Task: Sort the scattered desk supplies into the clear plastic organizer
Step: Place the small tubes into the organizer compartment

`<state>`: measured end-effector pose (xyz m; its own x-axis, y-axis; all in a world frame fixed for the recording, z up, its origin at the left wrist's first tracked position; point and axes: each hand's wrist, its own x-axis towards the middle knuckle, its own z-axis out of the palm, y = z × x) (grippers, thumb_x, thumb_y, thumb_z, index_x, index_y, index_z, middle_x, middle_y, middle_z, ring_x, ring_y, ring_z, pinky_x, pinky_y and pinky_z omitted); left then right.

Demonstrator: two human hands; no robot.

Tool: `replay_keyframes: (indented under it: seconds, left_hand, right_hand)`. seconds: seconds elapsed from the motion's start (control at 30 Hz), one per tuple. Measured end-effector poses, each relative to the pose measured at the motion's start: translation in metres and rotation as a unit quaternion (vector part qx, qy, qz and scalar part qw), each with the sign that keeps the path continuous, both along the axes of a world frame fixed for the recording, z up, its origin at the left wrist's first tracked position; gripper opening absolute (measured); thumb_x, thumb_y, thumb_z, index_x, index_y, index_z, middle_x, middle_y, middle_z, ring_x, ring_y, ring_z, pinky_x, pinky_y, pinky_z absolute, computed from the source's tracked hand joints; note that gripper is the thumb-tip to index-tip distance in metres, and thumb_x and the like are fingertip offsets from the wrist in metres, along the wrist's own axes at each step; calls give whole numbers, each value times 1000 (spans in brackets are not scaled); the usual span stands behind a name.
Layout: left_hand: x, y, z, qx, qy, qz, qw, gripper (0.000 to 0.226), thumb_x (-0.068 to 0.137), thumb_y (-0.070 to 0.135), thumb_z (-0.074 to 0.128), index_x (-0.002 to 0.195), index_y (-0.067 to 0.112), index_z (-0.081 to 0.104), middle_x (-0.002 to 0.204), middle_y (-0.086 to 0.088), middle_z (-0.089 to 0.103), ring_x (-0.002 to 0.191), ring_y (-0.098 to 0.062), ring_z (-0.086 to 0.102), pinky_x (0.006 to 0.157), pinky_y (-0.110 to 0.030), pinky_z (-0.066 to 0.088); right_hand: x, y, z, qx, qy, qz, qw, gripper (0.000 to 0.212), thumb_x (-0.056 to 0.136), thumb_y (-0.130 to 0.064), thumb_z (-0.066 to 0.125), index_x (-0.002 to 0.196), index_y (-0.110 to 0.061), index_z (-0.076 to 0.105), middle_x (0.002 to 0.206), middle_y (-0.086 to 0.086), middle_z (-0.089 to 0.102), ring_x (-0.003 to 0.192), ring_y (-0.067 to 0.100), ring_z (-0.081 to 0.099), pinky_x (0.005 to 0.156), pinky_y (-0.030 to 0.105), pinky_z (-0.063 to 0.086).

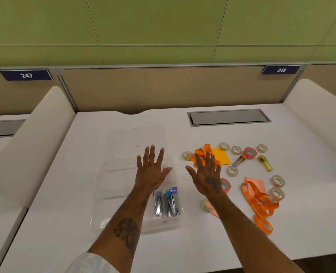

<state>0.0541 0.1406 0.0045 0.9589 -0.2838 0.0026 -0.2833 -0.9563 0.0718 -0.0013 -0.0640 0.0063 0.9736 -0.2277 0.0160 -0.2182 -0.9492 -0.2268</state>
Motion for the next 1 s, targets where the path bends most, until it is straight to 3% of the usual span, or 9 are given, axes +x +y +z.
replay_keyframes:
  seconds: [0.1, 0.2, 0.3, 0.37, 0.5, 0.63, 0.87, 1.0]
  left_hand:
    - [1, -24, 2, -9, 1, -26, 1000, 108, 55, 80, -37, 150, 31, -21, 160, -8, -24, 148, -30, -20, 117, -55, -7]
    - [4, -50, 2, -18, 2, -47, 999, 96, 68, 80, -25, 150, 32, -20, 161, -8, -22, 148, -29, -19, 117, -55, -6]
    - [10, -82, -1, -21, -4, -65, 998, 79, 87, 73, 6, 152, 32, -15, 162, -7, -18, 149, -28, -17, 118, -55, -4]
    - [12, -104, -3, -15, -10, -77, 997, 78, 91, 71, 15, 153, 32, -14, 162, -7, -18, 149, -28, -17, 117, -55, -4]
    - [15, -151, -5, -8, -7, -94, 995, 78, 92, 70, 16, 153, 30, -12, 162, -8, -15, 149, -29, -16, 118, -54, -3]
    - [17, -201, -9, -17, -4, -105, 994, 78, 94, 68, 18, 154, 28, -12, 163, -9, -11, 150, -29, -13, 118, -54, 0]
    - [25, -273, -23, 22, 1, -114, 993, 78, 94, 68, 16, 154, 27, -11, 163, -11, -10, 150, -32, -11, 118, -54, -2]
    - [30, -304, -31, 3, 31, -123, 992, 77, 94, 67, 18, 153, 28, -13, 162, -9, -17, 148, -30, -18, 117, -53, -9]
  right_hand:
    - [-5, -24, -3, 9, 14, -26, 1000, 73, 90, -69, 19, 153, -33, 8, 162, 9, -6, 149, 29, -7, 118, 56, 10]
    - [-11, -50, -4, 25, 8, -45, 999, 70, 93, -65, 26, 153, -31, 12, 162, 11, -3, 149, 29, -6, 116, 58, 11]
    - [-15, -79, -2, 3, 15, -57, 998, 75, 89, -68, 16, 153, -28, 12, 162, 14, -1, 149, 32, -3, 116, 58, 13]
    - [-18, -100, -2, -21, 18, -58, 998, 83, 84, -72, 0, 153, -27, 10, 161, 16, 0, 149, 34, -2, 115, 59, 14]
    - [-18, -147, -5, -31, 25, -63, 997, 92, 78, -73, -14, 153, -27, 11, 161, 16, 2, 149, 34, 0, 115, 58, 16]
    - [-14, -196, -13, -23, 30, -76, 996, 75, 89, -68, 13, 153, -27, 15, 162, 14, 1, 149, 34, 0, 115, 58, 15]
    - [-11, -264, -23, -56, 50, -66, 995, 95, 76, -72, -20, 153, -25, 10, 161, 15, 1, 149, 35, -2, 116, 58, 13]
    - [-8, -292, -31, -53, 66, -64, 994, 88, 81, -70, -12, 154, -25, 11, 161, 16, 0, 149, 35, -2, 116, 58, 14]
